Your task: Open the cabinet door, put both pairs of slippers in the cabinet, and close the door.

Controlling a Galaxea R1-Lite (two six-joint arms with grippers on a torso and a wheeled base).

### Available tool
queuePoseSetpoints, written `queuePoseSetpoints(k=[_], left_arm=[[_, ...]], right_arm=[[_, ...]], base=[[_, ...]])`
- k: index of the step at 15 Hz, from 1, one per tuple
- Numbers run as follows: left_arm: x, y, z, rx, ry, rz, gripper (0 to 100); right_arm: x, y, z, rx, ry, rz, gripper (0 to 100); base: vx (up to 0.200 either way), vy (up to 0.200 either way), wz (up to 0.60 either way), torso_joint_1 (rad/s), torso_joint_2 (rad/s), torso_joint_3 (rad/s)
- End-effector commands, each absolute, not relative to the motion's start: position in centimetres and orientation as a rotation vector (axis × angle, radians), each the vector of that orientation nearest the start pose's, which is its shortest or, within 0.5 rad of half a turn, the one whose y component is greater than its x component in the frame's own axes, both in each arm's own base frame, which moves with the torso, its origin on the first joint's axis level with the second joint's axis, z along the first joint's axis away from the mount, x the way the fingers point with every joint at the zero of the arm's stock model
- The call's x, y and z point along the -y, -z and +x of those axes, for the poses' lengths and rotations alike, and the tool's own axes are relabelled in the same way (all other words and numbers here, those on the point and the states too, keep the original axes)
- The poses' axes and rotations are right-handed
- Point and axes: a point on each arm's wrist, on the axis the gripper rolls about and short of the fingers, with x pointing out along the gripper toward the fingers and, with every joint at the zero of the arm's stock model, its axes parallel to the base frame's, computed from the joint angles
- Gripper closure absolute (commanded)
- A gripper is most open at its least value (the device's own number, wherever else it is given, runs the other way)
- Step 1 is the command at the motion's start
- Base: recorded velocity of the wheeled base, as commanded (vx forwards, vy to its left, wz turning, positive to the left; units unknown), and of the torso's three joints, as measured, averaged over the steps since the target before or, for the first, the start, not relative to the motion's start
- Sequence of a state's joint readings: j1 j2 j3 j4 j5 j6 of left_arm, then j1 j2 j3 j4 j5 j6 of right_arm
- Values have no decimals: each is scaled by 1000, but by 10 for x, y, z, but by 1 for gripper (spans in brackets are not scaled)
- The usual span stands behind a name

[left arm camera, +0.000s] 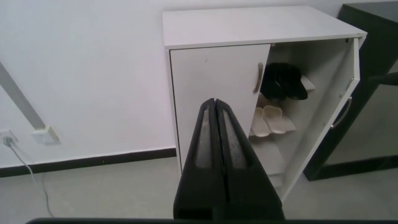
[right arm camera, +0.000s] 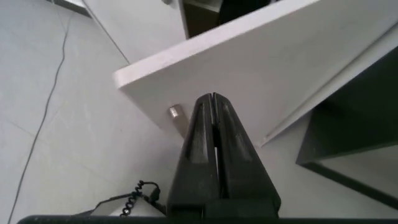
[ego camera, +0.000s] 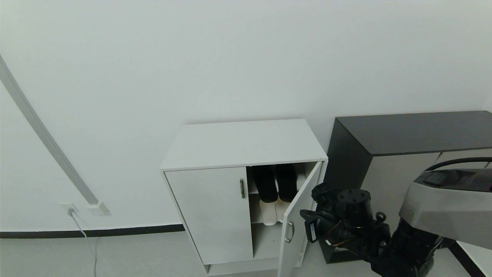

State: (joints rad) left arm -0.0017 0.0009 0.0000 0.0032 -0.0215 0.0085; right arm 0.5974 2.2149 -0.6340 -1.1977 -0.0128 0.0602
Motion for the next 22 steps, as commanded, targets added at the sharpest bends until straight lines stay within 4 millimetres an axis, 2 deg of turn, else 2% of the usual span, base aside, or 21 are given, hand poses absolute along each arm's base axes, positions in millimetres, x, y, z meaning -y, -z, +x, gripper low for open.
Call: queuePoseSetpoints(k=[1,7,16,22], left_arm=[[0,-75,-23,-4,23,9,100],[0,-75,-23,-5,23,8,100],[0,-75,-23,-5,21,6,100],[0,-75,-23,-5,21,6,100]], right_arm=[[-204,-21,306,-388,-555,-56,100],[-213,-28,342,-348,-529,-40,100],[-234,-13,389,-290,-516,-20,100],[-241,-13,407,-289,-510,-19,100]], base=[[0,0,0,0,0,0],[0,0,0,0,0,0],[0,0,0,0,0,0],[0,0,0,0,0,0]])
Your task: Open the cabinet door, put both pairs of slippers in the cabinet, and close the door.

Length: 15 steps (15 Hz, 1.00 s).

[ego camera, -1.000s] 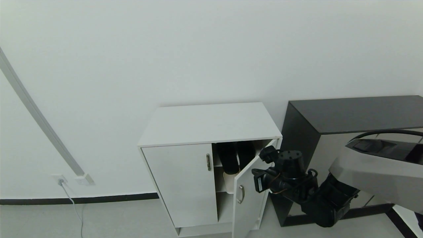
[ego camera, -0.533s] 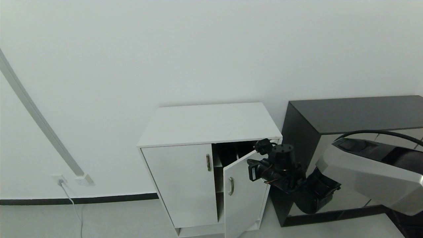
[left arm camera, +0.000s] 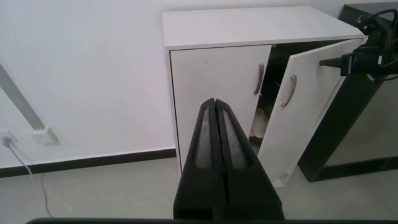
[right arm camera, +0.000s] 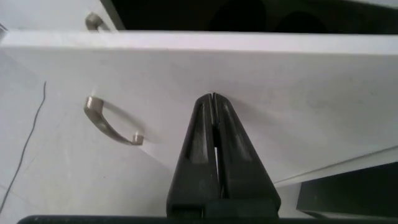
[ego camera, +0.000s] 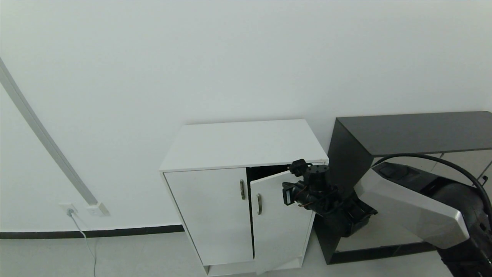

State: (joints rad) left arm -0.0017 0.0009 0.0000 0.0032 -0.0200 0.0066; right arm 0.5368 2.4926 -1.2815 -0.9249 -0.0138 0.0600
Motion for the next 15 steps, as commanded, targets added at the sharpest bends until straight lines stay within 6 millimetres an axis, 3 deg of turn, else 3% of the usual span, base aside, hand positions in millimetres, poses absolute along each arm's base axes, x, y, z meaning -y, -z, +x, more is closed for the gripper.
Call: queuePoseSetpoints(k=[1,6,15], left_arm=[[0,-76,-23,-3,21,6,100],[0,-75,-23,-5,21,6,100],[0,-75,-23,-5,21,6,100]], right_arm=[[-243,-13,413,-282,-505,-17,100],[-250,-9,434,-275,-466,-19,100],[-251,-16,442,-269,-459,-18,100]], base=[[0,0,0,0,0,0],[0,0,0,0,0,0],[0,0,0,0,0,0]])
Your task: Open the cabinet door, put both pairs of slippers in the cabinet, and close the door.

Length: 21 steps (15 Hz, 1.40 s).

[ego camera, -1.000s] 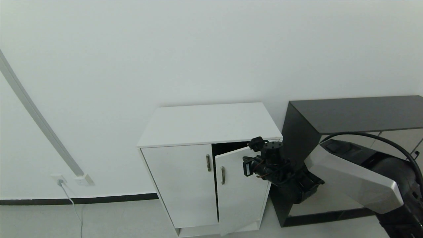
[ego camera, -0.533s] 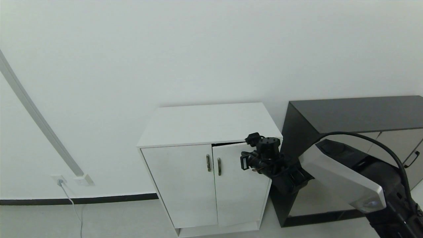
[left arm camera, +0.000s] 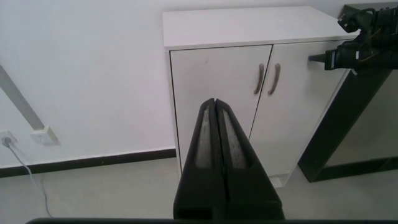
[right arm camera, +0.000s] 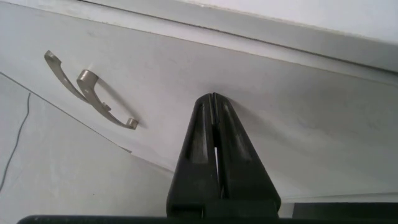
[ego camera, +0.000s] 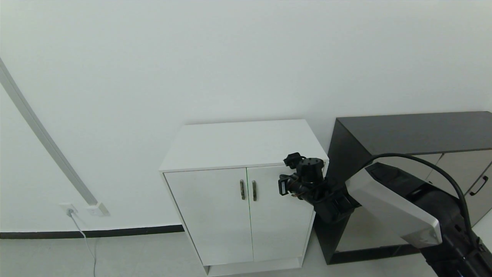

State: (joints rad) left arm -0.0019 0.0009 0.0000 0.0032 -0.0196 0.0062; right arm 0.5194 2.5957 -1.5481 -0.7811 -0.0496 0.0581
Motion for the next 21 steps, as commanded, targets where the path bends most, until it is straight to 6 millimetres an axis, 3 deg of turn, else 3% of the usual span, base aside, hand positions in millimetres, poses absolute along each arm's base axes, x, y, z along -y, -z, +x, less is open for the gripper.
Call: queuePoseSetpoints(k=[1,18,21], left_arm=[[0,-75,-23,-5,21,6,100],[0,-75,-23,-5,21,6,100],[0,-75,-23,-5,21,6,100]], right_arm=[[-251,-15,443,-269,-459,-18,100],[-253,-14,448,-266,-458,-17,100],[-251,-19,442,-275,-458,-18,100]], base=[[0,0,0,0,0,0],[0,0,0,0,0,0],[0,0,0,0,0,0]])
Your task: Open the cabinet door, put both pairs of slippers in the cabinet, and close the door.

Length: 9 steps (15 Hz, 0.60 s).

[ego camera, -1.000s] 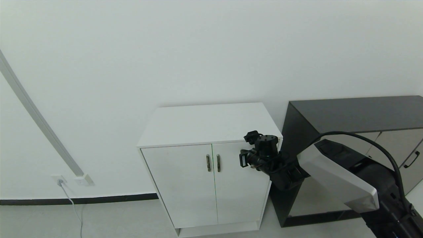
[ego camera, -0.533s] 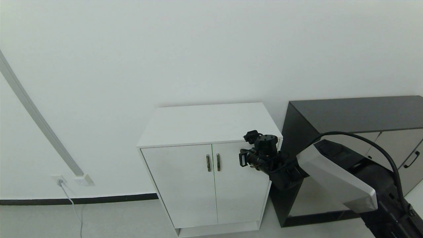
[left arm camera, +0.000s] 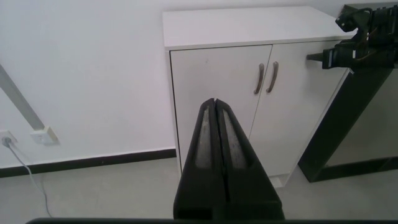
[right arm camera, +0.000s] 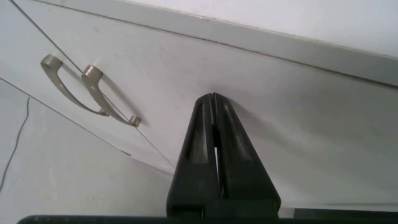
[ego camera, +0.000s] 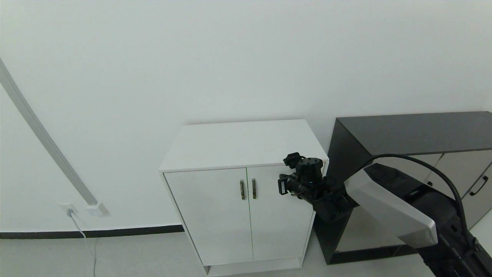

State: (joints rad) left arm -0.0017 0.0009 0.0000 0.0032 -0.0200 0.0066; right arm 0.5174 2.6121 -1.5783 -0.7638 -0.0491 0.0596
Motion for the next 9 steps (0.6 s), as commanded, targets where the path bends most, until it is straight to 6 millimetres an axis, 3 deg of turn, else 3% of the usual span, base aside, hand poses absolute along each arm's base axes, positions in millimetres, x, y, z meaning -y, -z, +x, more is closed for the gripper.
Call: queuePoseSetpoints(k=[1,4,9], left_arm=[[0,-75,-23,-5,23,6,100],[0,-75,-23,-5,21,6,100],[0,-75,-23,-5,21,6,100]], right_arm=[[-249,-21,436,-286,-461,-21,100],[-242,-33,420,-268,-465,-18,100],[-215,-60,376,-253,-463,-12,100]], base=[[0,0,0,0,0,0],[0,0,0,0,0,0],[0,0,0,0,0,0]])
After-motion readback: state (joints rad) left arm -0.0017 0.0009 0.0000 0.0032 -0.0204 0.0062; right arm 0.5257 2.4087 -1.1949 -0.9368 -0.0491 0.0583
